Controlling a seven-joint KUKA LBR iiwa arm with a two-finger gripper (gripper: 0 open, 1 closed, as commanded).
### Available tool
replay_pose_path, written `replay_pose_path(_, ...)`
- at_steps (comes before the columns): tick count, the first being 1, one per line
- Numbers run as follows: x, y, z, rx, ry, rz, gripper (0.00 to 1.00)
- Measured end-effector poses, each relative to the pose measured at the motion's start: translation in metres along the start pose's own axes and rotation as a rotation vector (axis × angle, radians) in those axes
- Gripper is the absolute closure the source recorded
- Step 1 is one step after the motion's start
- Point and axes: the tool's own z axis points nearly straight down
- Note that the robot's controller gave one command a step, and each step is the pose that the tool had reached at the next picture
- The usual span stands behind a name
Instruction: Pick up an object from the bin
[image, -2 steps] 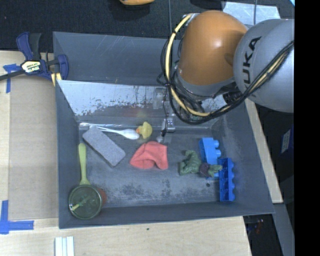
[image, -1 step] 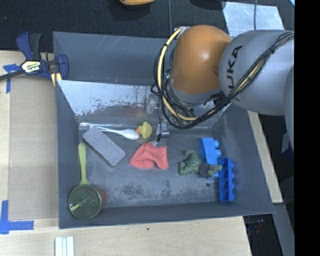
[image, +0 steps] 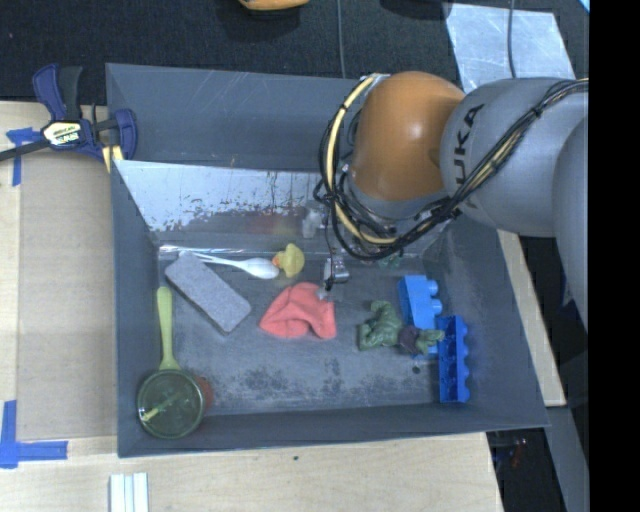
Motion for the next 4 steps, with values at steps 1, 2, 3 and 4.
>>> replay_pose_path(1, 0.018, 0.005, 0.065, -0.002, 0.002, 0.101, 0.0)
replay_pose_path(2, 0.007, -0.001, 0.053, -0.002, -0.017, 0.174, 1.0)
replay_pose_path(3, 0.007, -0.001, 0.053, -0.002, -0.017, 0.174, 1.0)
replay_pose_path(4, 0.006, -0.009, 0.042, -0.001, -0.021, 0.096, 1.0)
